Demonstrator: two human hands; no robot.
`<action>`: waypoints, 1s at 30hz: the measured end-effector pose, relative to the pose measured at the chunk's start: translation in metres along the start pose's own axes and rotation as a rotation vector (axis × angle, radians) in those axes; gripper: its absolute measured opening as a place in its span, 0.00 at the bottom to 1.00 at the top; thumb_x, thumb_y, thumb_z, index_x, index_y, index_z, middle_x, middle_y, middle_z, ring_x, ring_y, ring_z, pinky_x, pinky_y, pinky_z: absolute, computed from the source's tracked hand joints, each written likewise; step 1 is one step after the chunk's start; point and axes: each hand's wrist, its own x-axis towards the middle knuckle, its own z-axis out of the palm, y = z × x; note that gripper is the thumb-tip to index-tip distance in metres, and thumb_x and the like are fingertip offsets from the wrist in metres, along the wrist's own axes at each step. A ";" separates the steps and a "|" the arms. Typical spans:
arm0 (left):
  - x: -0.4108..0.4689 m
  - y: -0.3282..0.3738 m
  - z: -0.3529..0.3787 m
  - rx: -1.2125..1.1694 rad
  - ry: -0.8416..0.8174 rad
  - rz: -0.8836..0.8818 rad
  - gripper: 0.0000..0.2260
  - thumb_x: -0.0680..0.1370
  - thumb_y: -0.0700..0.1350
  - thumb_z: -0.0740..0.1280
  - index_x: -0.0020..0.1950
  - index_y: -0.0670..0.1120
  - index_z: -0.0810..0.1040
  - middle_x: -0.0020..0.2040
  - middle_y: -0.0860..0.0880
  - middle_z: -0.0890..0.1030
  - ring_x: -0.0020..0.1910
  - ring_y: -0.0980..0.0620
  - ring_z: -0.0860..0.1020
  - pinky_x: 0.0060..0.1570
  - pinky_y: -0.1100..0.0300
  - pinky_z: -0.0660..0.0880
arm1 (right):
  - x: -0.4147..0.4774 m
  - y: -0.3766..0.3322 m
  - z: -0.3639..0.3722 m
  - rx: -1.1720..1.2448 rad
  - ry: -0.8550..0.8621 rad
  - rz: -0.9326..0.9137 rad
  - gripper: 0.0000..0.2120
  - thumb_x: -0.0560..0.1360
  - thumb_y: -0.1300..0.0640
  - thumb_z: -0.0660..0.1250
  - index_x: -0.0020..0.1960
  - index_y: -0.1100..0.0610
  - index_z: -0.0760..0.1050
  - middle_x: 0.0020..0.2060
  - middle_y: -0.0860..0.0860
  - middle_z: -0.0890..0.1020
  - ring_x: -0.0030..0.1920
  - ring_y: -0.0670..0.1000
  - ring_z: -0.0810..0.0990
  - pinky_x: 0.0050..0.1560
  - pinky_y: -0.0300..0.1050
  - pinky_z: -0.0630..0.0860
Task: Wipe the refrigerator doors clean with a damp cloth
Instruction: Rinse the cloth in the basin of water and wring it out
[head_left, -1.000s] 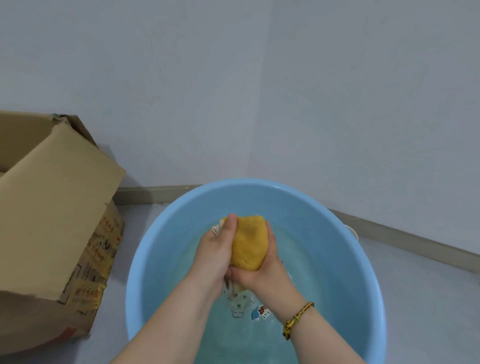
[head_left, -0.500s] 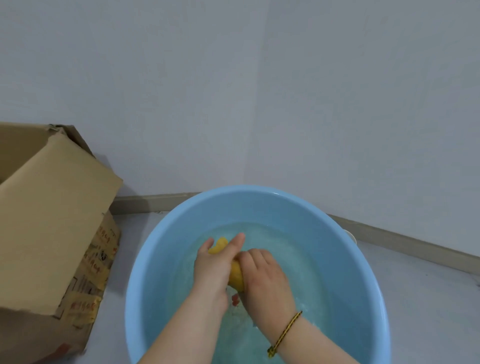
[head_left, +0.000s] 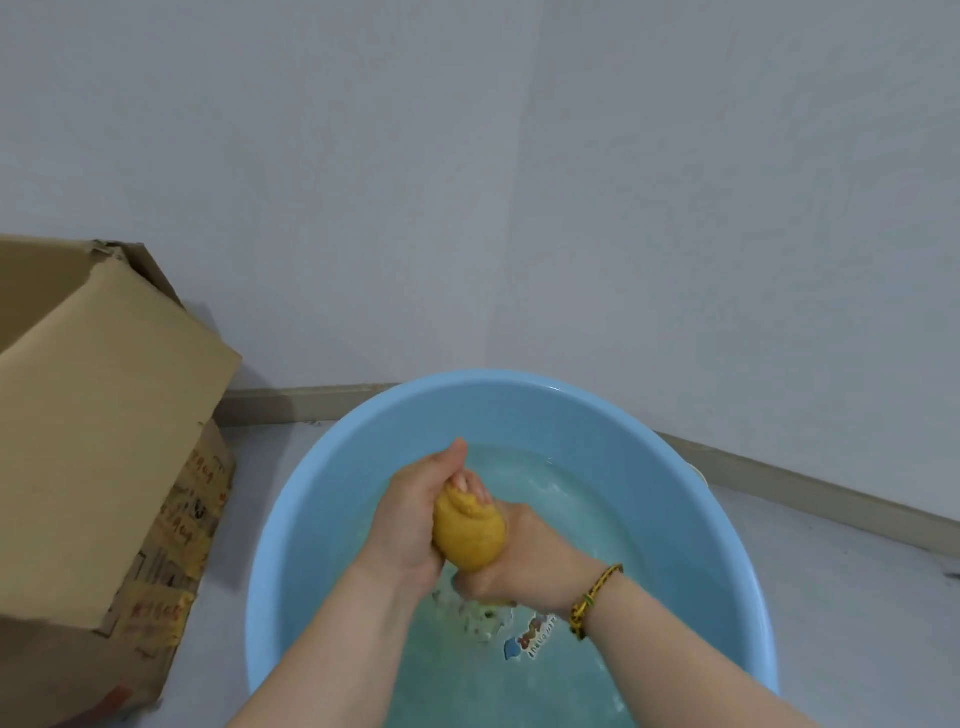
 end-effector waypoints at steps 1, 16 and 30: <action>-0.002 0.002 -0.002 -0.038 -0.032 -0.035 0.20 0.69 0.44 0.61 0.16 0.46 0.67 0.18 0.48 0.70 0.21 0.53 0.72 0.36 0.58 0.70 | -0.003 0.002 -0.005 -0.037 0.009 -0.039 0.14 0.69 0.63 0.67 0.35 0.49 0.63 0.32 0.47 0.69 0.31 0.45 0.69 0.29 0.30 0.63; -0.006 0.009 -0.002 1.152 -0.497 -0.540 0.07 0.73 0.43 0.69 0.41 0.48 0.71 0.34 0.52 0.73 0.32 0.57 0.73 0.26 0.66 0.71 | 0.007 0.035 -0.034 -1.048 0.523 -0.919 0.06 0.73 0.64 0.55 0.49 0.57 0.66 0.40 0.49 0.83 0.35 0.49 0.81 0.40 0.41 0.79; -0.002 -0.049 0.012 1.826 0.056 -0.032 0.15 0.71 0.44 0.62 0.57 0.48 0.69 0.52 0.51 0.80 0.52 0.49 0.78 0.42 0.62 0.70 | 0.007 0.021 -0.026 -0.983 -0.084 -0.046 0.12 0.76 0.65 0.57 0.60 0.62 0.67 0.46 0.56 0.77 0.49 0.58 0.77 0.37 0.46 0.67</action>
